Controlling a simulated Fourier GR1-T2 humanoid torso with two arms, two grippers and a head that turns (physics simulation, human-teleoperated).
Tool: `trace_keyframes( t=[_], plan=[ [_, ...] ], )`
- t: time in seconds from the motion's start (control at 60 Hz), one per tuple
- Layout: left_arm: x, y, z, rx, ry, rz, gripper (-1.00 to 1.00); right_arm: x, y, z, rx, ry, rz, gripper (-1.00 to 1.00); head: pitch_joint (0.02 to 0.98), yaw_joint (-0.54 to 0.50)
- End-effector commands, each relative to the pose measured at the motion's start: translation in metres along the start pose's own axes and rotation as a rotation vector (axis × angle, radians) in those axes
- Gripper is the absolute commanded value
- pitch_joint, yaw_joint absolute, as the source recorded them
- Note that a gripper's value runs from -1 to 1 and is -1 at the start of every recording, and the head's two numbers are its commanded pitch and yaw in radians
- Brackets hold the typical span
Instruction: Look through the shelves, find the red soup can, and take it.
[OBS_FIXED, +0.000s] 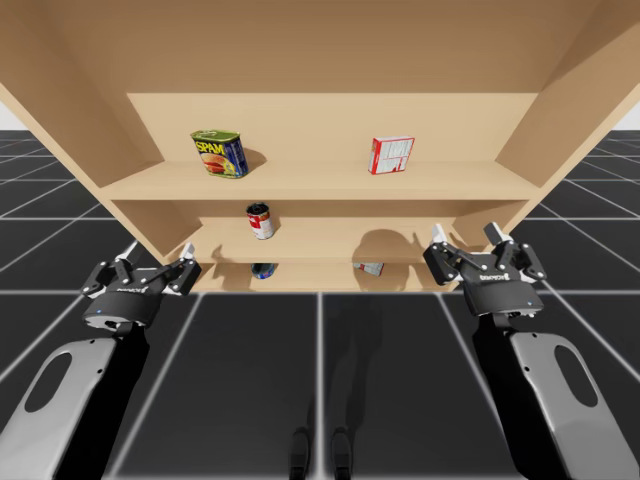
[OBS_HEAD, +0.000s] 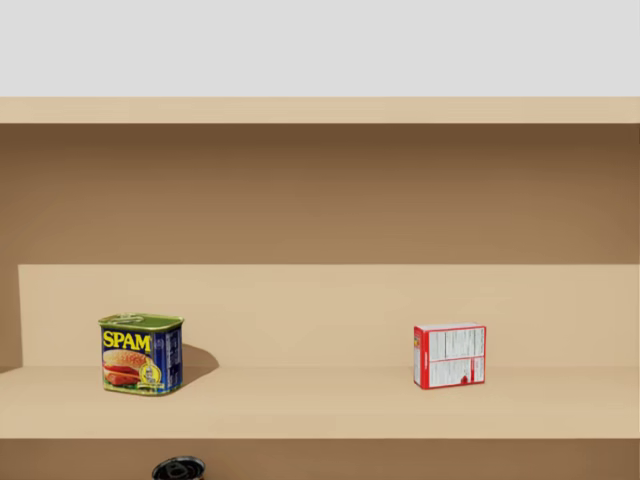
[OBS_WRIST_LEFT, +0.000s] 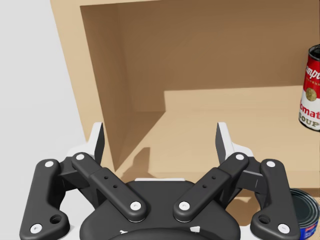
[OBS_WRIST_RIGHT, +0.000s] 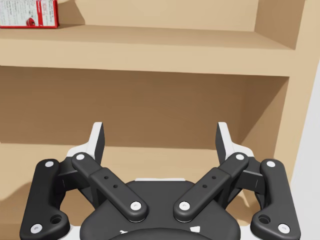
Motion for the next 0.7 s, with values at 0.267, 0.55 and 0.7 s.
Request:
trace_keyframes(
  t=[0.267, 0.55, 0.7],
  plan=[
    [-0.0005, 0.0004, -0.0005, 0.000, 0.005, -0.003, -1.00, 0.0030, -0.0035, 0.0002, 0.005, 0.051, -0.061, -1.00, 0.196, 0.00],
    [-0.0017, 0.0003, -0.0018, -0.002, 0.009, -0.009, -1.00, 0.0009, -0.0040, -0.0012, 0.017, 0.063, -0.044, -1.00, 0.437, 0.18],
    [-0.0008, -0.0012, -0.0010, -0.013, 0.009, -0.003, -1.00, -0.0003, -0.0036, -0.0011, 0.019, 0.068, -0.038, -1.00, 0.511, 0.26]
  ],
)
